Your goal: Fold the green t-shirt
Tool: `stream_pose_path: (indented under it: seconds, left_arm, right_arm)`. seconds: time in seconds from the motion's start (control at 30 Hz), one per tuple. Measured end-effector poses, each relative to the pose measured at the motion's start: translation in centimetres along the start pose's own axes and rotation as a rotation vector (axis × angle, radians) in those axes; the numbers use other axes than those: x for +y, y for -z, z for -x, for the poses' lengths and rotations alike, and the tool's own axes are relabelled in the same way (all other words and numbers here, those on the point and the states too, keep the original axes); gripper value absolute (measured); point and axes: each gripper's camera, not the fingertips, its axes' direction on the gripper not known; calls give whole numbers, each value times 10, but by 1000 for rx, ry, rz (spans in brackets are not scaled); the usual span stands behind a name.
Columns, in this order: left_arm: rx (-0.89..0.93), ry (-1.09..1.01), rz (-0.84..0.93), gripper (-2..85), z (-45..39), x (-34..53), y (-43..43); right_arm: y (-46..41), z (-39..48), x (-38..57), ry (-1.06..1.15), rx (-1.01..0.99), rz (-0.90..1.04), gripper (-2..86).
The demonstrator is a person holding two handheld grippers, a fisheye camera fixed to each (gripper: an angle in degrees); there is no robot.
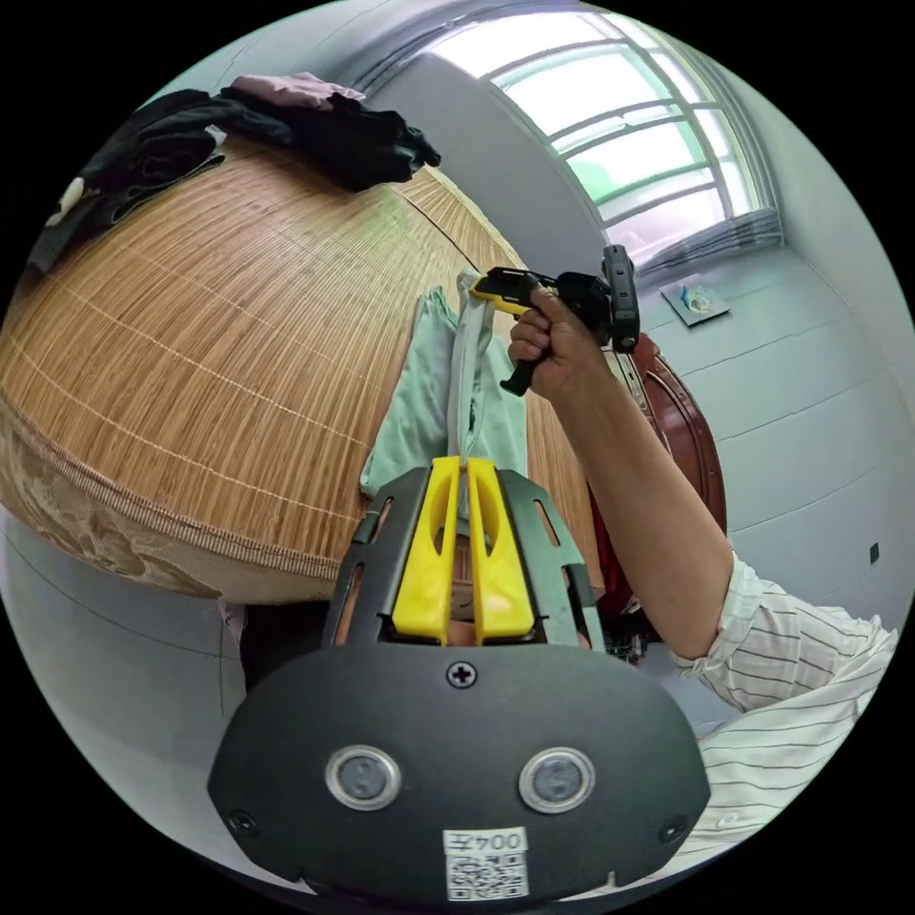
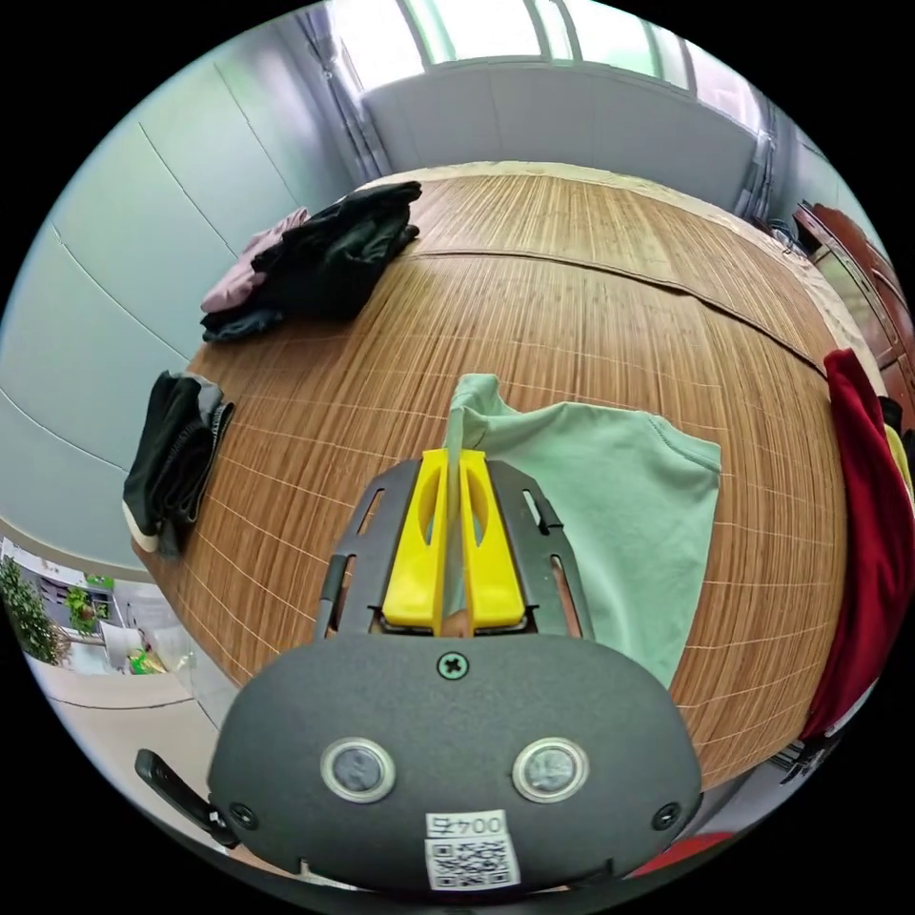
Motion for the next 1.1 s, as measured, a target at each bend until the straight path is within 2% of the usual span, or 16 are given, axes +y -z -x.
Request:
stream_pose_path:
  seconds: [0.1,0.17,0.23,0.4,0.63,0.77,0.9,1.0,1.1]
  left_arm:
    - [17,58,41,12,20,-12,-6]
    - [-4,86,63,12,33,-17,-10]
    - [3,123,66,12,45,-19,-12]
    - [-1,164,72,11,65,-21,-19]
    - [-15,205,24,4,82,-17,-3]
    - [-49,31,-74,3,44,-18,14]
    - [-163,-304,34,2,-32,-33,-46]
    - [-213,-436,130,2,-61,-38,-98]
    - [-273,-420,196,1,-60,-40,-128]
  right_arm:
    - [-11,18,-9,40,35,55,33]
    - [-30,33,-12,127,36,159,49]
    - [-31,36,-8,167,27,167,60]
    - [38,1,26,189,-110,-25,29]
    - [178,-115,168,225,-179,-206,-6]
    - [219,-167,268,220,-130,-227,-1]
    - [205,-188,317,183,-31,-95,43]
    - [189,-228,327,5,-162,-10,81]
    - [181,-279,331,-223,-367,-2,76]
